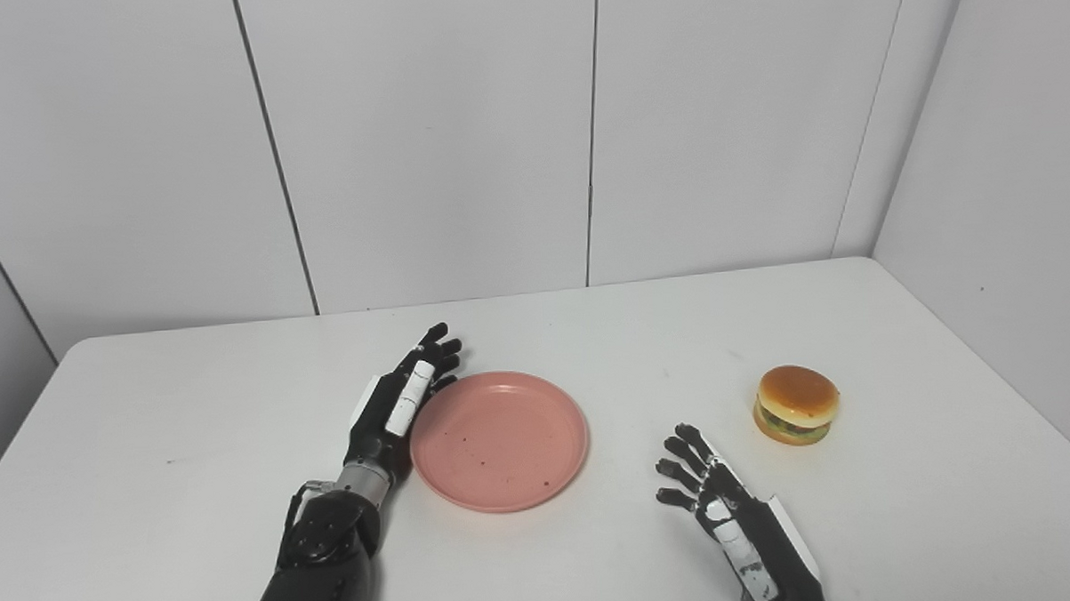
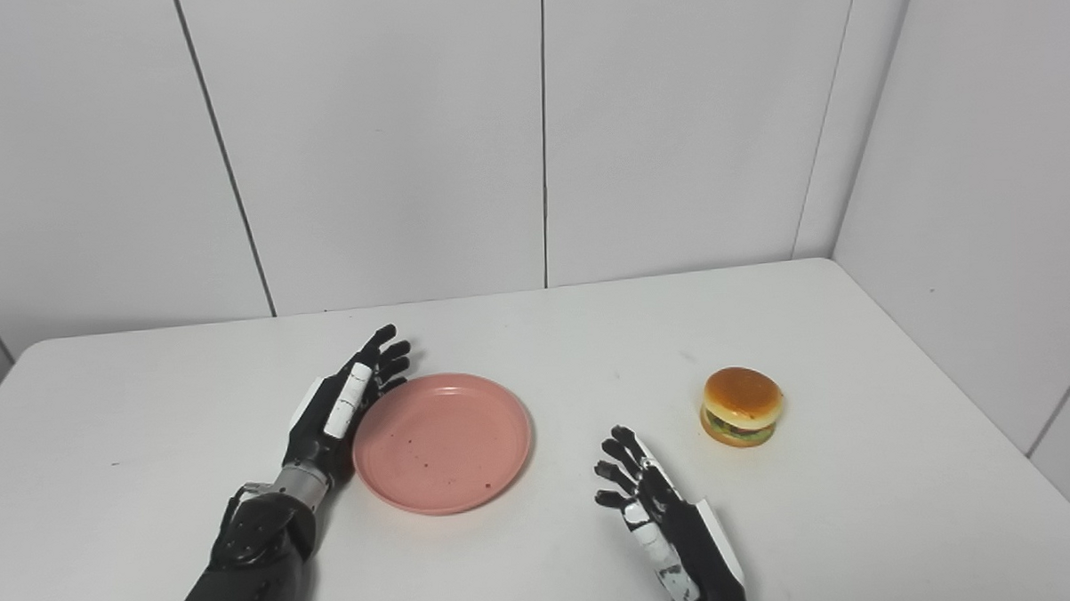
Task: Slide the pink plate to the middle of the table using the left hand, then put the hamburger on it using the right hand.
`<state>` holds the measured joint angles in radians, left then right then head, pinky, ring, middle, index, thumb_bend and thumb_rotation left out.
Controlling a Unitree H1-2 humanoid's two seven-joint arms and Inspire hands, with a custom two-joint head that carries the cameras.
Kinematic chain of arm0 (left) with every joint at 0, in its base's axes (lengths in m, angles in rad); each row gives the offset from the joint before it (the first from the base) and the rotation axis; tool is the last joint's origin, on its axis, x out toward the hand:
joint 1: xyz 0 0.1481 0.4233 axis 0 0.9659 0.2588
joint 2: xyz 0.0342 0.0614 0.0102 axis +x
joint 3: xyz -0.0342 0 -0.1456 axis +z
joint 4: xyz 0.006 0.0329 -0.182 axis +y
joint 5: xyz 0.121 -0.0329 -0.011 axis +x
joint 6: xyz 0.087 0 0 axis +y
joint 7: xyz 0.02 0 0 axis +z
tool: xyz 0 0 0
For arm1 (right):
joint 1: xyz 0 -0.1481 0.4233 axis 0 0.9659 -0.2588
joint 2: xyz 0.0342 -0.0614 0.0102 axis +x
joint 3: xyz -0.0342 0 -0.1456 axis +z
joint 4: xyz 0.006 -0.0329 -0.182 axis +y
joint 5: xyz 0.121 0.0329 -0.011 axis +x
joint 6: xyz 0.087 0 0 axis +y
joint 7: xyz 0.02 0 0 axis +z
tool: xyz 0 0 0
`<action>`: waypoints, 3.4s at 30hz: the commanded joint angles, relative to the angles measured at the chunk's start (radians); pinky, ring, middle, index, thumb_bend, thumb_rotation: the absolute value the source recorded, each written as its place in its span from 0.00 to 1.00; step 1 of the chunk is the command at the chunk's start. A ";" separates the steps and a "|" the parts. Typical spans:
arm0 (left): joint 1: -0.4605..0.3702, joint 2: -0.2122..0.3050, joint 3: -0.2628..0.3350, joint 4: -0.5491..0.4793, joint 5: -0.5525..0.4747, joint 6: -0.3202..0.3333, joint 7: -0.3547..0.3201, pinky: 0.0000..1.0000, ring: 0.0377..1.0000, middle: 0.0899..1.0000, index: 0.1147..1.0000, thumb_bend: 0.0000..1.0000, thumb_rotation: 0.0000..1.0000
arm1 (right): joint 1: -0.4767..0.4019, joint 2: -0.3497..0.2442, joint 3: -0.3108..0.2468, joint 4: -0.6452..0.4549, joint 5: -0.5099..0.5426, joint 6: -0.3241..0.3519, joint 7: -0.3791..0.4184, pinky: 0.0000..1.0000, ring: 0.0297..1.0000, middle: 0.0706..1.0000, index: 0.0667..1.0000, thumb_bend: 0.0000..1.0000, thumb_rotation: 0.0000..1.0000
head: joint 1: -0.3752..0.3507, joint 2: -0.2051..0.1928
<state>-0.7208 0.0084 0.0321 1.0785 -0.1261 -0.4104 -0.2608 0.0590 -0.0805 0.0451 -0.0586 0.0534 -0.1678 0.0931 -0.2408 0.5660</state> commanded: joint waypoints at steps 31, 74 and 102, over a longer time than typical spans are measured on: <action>0.010 0.013 0.024 0.152 -0.006 -0.056 -0.038 0.87 0.89 0.86 0.88 0.91 0.81 | -0.238 -0.257 -0.145 -0.339 -0.696 0.098 -0.062 0.69 0.81 0.84 0.85 0.85 0.88 | -0.063 -0.058; 0.016 0.011 0.026 0.110 -0.006 -0.047 -0.054 0.87 0.89 0.86 0.89 0.93 0.81 | -0.487 -0.452 0.038 0.250 -1.012 0.248 -0.048 0.74 0.80 0.79 0.76 0.88 0.85 | -0.062 -0.041; 0.032 0.010 0.026 0.073 -0.008 -0.027 -0.064 0.90 0.90 0.86 0.89 0.94 0.81 | -0.495 -0.460 0.066 0.497 -0.876 0.184 -0.274 0.36 0.42 0.51 0.57 0.74 0.52 | -0.056 -0.022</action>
<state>-0.7508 0.0188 0.0591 1.1286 -0.1294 -0.4441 -0.3168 -0.4043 -0.5257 0.1251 0.4232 -0.8452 0.0709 -0.1048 -0.2976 0.5430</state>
